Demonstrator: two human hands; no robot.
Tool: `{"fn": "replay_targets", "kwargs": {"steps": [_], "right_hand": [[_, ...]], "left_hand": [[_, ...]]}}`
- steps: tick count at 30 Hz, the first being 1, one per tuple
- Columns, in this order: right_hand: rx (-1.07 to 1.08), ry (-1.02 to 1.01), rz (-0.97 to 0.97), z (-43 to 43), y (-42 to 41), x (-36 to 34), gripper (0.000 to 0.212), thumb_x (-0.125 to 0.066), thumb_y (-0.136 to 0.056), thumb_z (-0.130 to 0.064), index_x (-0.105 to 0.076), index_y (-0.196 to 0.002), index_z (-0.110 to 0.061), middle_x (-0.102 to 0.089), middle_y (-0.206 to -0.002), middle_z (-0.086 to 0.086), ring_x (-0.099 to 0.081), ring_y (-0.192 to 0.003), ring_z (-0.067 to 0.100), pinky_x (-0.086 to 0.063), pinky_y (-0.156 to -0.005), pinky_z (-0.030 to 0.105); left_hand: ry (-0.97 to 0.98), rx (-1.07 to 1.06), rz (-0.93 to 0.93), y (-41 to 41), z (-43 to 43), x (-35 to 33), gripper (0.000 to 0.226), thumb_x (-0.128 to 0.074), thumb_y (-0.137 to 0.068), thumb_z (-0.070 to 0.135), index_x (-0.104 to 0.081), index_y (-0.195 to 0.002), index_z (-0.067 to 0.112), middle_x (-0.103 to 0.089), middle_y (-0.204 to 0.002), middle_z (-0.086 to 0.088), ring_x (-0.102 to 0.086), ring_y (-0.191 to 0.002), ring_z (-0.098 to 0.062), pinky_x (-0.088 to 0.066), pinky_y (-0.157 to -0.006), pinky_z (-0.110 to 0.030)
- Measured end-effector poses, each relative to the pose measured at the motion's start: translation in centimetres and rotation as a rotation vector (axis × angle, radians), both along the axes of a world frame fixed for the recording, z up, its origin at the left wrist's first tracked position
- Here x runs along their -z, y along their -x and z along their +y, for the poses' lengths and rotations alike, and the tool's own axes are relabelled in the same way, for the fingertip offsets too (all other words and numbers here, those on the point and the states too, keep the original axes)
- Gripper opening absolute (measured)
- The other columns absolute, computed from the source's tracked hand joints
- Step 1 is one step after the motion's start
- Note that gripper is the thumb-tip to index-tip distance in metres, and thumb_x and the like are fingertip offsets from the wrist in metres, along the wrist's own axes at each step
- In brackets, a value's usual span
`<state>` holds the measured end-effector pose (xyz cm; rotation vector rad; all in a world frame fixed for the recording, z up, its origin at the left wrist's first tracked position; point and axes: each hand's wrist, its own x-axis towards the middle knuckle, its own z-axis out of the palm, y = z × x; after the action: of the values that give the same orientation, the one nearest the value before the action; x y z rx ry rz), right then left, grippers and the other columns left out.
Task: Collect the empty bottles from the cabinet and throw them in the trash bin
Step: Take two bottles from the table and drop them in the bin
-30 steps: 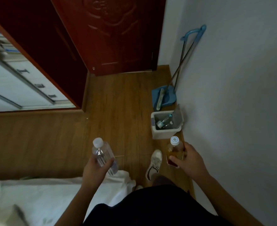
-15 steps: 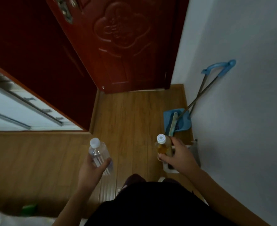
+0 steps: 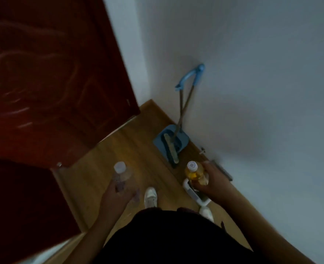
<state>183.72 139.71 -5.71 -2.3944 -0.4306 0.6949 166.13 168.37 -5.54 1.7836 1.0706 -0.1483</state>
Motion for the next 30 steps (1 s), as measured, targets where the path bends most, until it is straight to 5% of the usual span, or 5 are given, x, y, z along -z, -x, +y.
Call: {"fn": "replay_targets", "kwargs": {"steps": [6, 9, 15, 22, 30], "right_hand": [[0.218, 0.106, -0.044, -1.2, 4.3, -0.2, 0.074, -0.074, -0.073, -0.056, -0.049, -0.137, -0.028, -0.059, -0.13, -0.002, -0.059, -0.115, 0.02, -0.05, -0.089, 0.034], [0.351, 0.102, -0.029, -2.1, 6.5, 0.0, 0.076, -0.073, -0.072, -0.055, -0.047, -0.138, -0.029, -0.058, -0.13, -0.003, -0.06, -0.114, 0.02, -0.05, -0.087, 0.034], [0.523, 0.061, -0.037, -3.9, 9.5, 1.9, 0.078, -0.074, -0.072, -0.054, -0.042, -0.139, -0.03, -0.059, -0.131, -0.004, -0.06, -0.115, 0.019, -0.051, -0.089, 0.035], [0.693, -0.016, 0.007, -4.8, 9.7, 6.3, 0.073, -0.078, -0.072, -0.05, -0.045, -0.133, -0.028, -0.058, -0.128, -0.005, -0.062, -0.107, 0.017, -0.051, -0.082, 0.031], [0.909, -0.027, 0.152, -6.1, 7.9, 15.6, 0.076, -0.082, -0.071, -0.051, -0.047, -0.135, -0.028, -0.058, -0.125, -0.007, -0.06, -0.104, 0.012, -0.05, -0.084, 0.03]], "left_hand": [[0.004, 0.4, -0.005, -7.3, 1.6, -0.3, 0.081, -0.085, -0.072, 0.042, -0.048, -0.141, 0.021, -0.062, -0.125, 0.004, -0.06, -0.111, -0.017, -0.05, -0.091, -0.036], [-0.003, 0.557, 0.018, -10.3, 0.0, -0.1, 0.095, -0.081, -0.062, 0.058, -0.042, -0.143, 0.027, -0.061, -0.127, 0.002, -0.062, -0.112, -0.022, -0.052, -0.094, -0.043], [0.006, 0.863, 0.081, -13.0, -4.5, 0.8, 0.061, -0.081, -0.079, 0.036, -0.044, -0.127, 0.04, -0.054, -0.102, 0.025, -0.057, -0.104, -0.009, -0.048, -0.081, -0.031], [-0.139, 1.056, 0.043, -15.2, -7.7, 3.7, 0.068, -0.078, -0.079, 0.04, -0.045, -0.137, 0.029, -0.052, -0.123, 0.015, -0.052, -0.111, -0.009, -0.047, -0.081, -0.028], [-0.052, 1.147, 0.123, -19.7, -11.5, 14.8, 0.066, -0.078, -0.081, 0.035, -0.046, -0.138, 0.026, -0.058, -0.133, 0.004, -0.055, -0.113, -0.01, -0.037, -0.069, -0.013]]}}
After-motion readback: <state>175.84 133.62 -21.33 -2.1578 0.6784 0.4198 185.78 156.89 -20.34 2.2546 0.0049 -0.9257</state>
